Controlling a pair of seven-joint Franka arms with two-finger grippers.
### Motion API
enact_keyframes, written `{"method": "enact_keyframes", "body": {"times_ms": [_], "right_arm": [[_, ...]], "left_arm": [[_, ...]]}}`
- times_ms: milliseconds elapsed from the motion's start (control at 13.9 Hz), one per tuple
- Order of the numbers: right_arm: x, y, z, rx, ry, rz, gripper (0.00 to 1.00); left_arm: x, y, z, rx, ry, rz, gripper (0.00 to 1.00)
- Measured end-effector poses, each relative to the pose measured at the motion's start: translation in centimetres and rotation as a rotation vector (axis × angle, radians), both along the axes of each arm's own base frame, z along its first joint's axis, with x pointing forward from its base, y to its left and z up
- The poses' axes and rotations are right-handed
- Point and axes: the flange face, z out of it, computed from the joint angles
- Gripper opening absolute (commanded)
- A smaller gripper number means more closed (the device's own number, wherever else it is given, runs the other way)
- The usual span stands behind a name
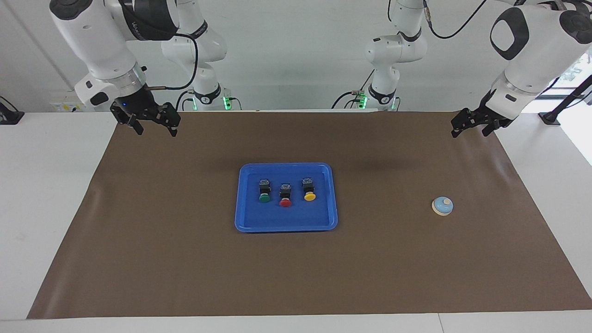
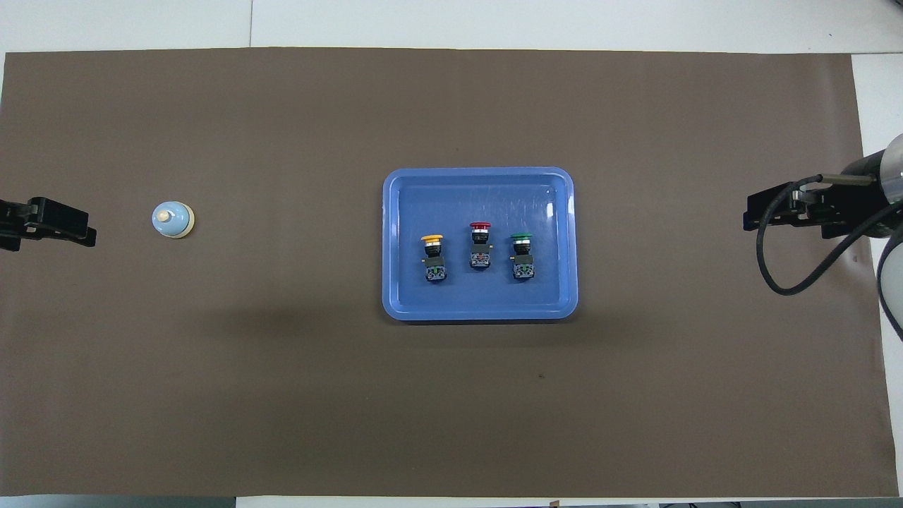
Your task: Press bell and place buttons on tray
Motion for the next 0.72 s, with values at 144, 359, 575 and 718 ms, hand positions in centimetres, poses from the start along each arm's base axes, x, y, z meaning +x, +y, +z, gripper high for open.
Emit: {"method": "enact_keyframes", "body": {"times_ms": [144,359,575,718], "right_arm": [[0.0,0.0,0.0,0.000,0.000,0.000,1.00],[0.0,0.0,0.0,0.000,0.000,0.000,1.00],[0.0,0.0,0.0,0.000,0.000,0.000,1.00],[0.0,0.0,0.0,0.000,0.000,0.000,1.00]], "left_arm": [[0.1,0.0,0.5,0.000,-0.012,-0.001,1.00],[0.1,-0.1,1.2,0.001,-0.018,-0.002,1.00],[0.1,-0.9,1.6,0.000,-0.021,-0.017,1.00],[0.1,-1.2,1.5,0.000,-0.019,-0.023,1.00]]}}
